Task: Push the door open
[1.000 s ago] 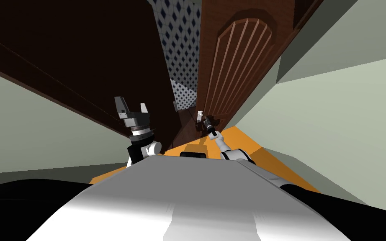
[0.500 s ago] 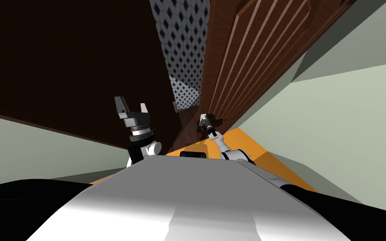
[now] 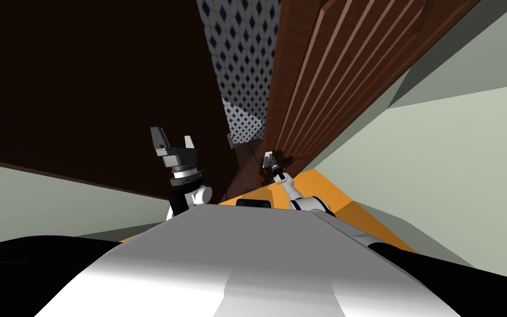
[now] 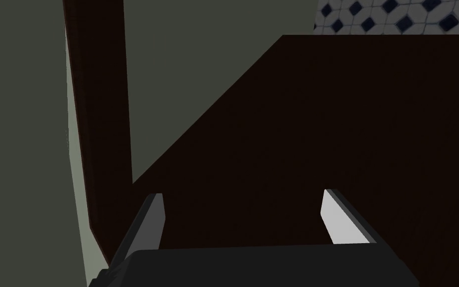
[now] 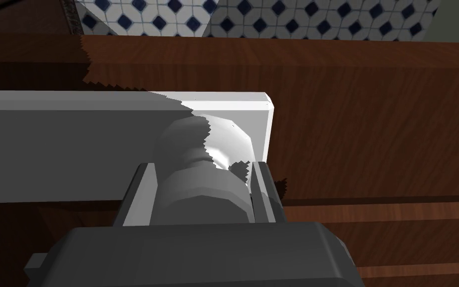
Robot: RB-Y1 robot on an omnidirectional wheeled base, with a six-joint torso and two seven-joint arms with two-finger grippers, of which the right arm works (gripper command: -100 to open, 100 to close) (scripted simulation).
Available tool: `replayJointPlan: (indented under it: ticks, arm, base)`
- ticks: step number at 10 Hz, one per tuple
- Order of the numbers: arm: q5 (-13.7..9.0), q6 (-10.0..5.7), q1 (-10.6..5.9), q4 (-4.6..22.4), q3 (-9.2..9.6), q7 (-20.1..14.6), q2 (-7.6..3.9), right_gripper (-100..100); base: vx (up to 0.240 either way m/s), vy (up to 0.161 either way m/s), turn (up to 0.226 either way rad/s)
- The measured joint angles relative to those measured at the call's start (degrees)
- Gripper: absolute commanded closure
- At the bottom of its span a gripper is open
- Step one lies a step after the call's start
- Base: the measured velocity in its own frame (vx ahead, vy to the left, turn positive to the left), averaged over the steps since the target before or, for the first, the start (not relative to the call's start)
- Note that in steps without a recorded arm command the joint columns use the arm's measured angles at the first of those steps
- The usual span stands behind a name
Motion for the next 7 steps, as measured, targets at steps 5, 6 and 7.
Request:
replayJointPlan:
  ticks: [5, 6, 7]
  arm:
    - [-1.1, -0.22, 0.03, 1.4, -1.08, 2.0, 0.66, 100]
    - [-1.7, 0.0, 0.39, 0.9, -1.47, 3.0, 0.87, 100]
    - [-2.3, -0.46, 0.09, 1.6, -2.12, 4.1, 0.86, 100]
  base:
    - [0.031, -0.012, 0.016]
    - [0.081, -0.018, 0.027]
    - [0.098, -0.016, -0.005]
